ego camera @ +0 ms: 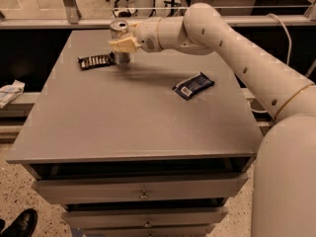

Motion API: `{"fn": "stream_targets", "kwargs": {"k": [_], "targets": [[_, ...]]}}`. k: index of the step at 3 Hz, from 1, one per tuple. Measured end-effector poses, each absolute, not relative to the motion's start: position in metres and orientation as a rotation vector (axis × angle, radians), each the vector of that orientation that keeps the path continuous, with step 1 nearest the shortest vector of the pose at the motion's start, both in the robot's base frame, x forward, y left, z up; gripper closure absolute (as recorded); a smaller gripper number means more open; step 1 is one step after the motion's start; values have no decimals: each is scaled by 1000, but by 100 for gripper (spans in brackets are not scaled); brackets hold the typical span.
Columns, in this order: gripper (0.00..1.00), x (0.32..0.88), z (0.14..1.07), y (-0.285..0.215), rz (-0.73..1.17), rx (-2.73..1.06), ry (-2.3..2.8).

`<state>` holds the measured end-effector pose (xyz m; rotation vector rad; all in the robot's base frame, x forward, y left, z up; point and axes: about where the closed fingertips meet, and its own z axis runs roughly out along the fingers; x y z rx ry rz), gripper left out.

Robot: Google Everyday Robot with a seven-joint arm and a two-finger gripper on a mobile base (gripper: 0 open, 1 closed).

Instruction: Move redbull can near rxbar chocolate

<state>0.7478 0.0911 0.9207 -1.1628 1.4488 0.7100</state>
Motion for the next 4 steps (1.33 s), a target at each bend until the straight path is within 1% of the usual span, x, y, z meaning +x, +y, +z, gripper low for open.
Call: {"fn": "stream_targets", "kwargs": {"k": [1,2,4], "targets": [[100,756,914,85,708,-1147,1468],[88,761,908,85,729,-1137,1487],[42,768,896,87,770,-1133,1529]]}}
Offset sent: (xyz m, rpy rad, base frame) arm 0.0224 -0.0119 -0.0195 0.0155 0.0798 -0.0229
